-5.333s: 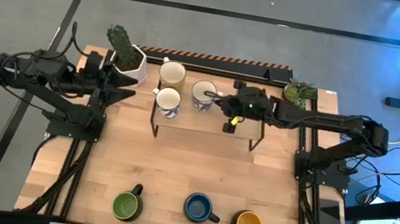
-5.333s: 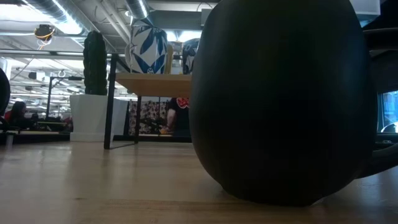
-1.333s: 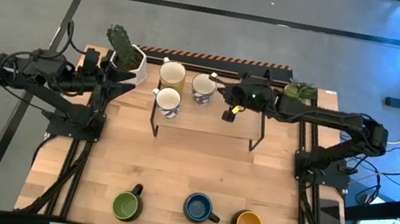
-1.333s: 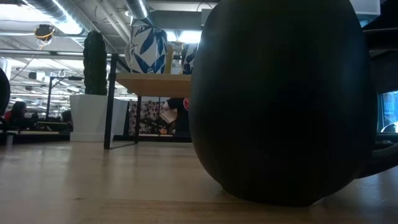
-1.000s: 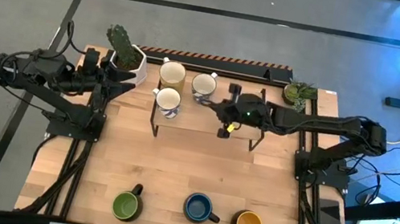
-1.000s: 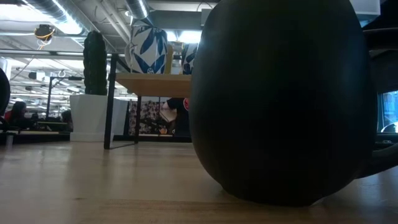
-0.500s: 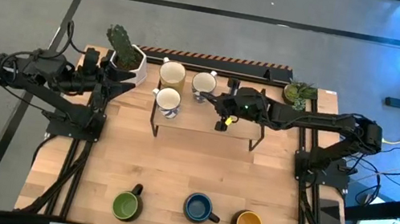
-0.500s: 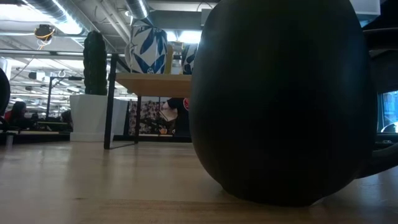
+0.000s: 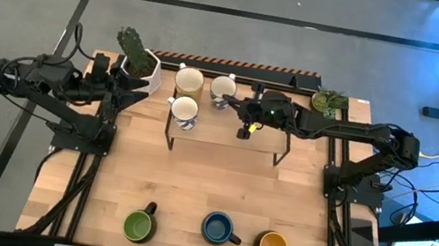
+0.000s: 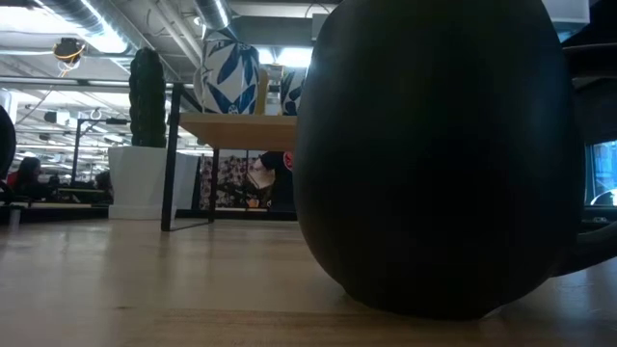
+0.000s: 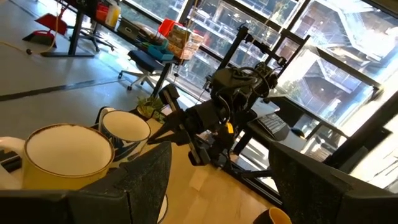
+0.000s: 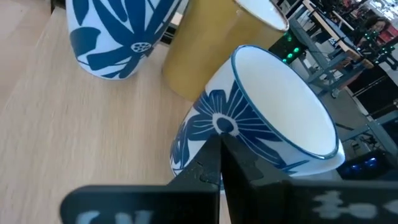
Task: Place coffee mugs
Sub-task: Put the white and blue patterned cup on the shelf, then put the black and yellow cup on the shelf aligned with the other white and blue patterned cup
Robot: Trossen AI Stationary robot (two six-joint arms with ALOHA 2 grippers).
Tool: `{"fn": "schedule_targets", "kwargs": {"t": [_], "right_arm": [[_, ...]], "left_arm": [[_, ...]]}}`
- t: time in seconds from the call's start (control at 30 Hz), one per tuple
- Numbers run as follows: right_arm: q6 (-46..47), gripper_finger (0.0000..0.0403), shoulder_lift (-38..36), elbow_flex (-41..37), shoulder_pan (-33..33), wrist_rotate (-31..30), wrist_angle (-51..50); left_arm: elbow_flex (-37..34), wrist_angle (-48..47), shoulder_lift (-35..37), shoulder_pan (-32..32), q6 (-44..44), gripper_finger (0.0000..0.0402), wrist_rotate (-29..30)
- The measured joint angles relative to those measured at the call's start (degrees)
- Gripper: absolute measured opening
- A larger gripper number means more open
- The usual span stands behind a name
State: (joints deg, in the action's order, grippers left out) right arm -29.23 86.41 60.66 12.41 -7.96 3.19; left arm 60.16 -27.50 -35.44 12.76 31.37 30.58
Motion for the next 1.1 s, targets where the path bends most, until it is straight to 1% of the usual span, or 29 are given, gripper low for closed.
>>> {"fn": "schedule_targets", "kwargs": {"t": [0.07,0.13,0.2,0.3,0.4,0.47,0.53,0.6,0.73,0.83,0.9,0.97,1.03,1.1], "right_arm": [[0.0,0.0,-0.7,0.0,-0.01,0.88,-0.53],[0.27,0.0,-2.8,0.0,-0.3,3.69,-0.93],[0.51,0.0,-5.63,0.09,-0.55,4.75,-2.5],[0.58,0.0001,-10.3,0.09,-0.73,4.58,-7.61],[0.68,0.0001,-15.37,0.1,-1.12,4.56,-13.85],[1.21,0.0008,-17.73,0.11,-2.52,5.66,-18.65],[3.97,0.0025,-19.11,0.11,-4.99,6.66,-23.29],[6.9,0.0051,-19.7,0.11,-8.68,7.62,-28.62],[12.77,0.0113,-19.78,0.09,-17.68,7.52,-42.16],[21.04,0.0148,-19.79,0.09,-25.33,6.23,-50.58],[26.42,0.0159,-19.81,0.09,-30.96,4.91,-54.95],[32.46,0.0162,-19.82,0.07,-36.56,3.34,-59.18],[38.86,0.016,-19.82,0.07,-42.16,2.55,-60.78],[45.83,0.0157,-19.72,0.07,-47.35,1.28,-60.33]], "left_arm": [[0.0,0.07,-0.09,0.0,0.02,0.0263,-2.39],[0.02,0.29,-0.66,0.0,0.68,0.0263,-7.74],[0.02,0.26,-2.32,0.05,3.12,0.0263,-13.93],[0.02,0.07,-6.42,0.96,7.98,0.0263,-23.14],[0.02,0.05,-11.19,3.11,13.71,0.0263,-30.24],[0.02,-0.06,-14.25,4.83,16.87,0.0263,-34.13],[0.02,0.15,-16.89,6.43,19.33,0.0263,-36.38],[0.02,0.35,-18.82,7.98,21.13,0.0263,-36.35],[0.02,1.56,-20.06,10.79,24.2,0.0263,-33.27],[0.02,1.56,-19.71,12.42,25.29,0.0263,-30.76],[0.02,1.44,-18.64,13.02,25.14,0.0263,-29.04],[0.02,1.43,-17.19,13.13,24.11,0.0263,-27.24],[0.02,1.14,-15.77,13.13,22.96,0.0263,-25.41],[0.02,0.68,-14.29,13.13,21.73,0.0263,-23.81]]}}
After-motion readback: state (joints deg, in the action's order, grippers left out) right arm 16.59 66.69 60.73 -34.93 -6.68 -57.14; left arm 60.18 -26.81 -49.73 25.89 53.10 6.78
